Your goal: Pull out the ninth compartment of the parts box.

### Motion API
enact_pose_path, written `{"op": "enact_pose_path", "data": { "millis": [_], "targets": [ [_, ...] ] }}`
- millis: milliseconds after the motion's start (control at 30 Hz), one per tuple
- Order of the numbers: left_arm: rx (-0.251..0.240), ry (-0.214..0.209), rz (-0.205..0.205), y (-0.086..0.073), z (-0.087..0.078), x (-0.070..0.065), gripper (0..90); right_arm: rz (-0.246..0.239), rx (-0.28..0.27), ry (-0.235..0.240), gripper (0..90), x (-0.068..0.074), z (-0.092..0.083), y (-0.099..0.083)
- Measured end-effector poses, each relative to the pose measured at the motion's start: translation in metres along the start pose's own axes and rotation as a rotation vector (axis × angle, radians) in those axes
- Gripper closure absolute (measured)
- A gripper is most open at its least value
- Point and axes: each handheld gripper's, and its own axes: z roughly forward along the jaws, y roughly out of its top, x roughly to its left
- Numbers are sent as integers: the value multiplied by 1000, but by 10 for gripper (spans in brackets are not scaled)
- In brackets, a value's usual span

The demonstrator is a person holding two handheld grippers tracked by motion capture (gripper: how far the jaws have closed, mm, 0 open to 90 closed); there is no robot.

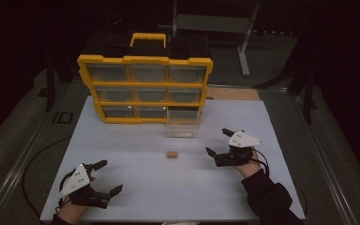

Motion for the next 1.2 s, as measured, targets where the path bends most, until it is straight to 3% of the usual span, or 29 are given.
{"op": "enact_pose_path", "data": {
  "millis": [367,567,967,1200],
  "targets": [
    [1,1,1,0,0,-1,0,-3,18,25,85,14,-16,-17],
    [2,1,1,0,0,-1,0,-6,30,15,85,21,-23,-29],
    [6,2,5,0,0,-1,0,52,23,-50,85,22,-47,-49],
    [6,3,6,1,-1,-1,0,49,16,-73,85,27,-52,-58]
  ]
}}
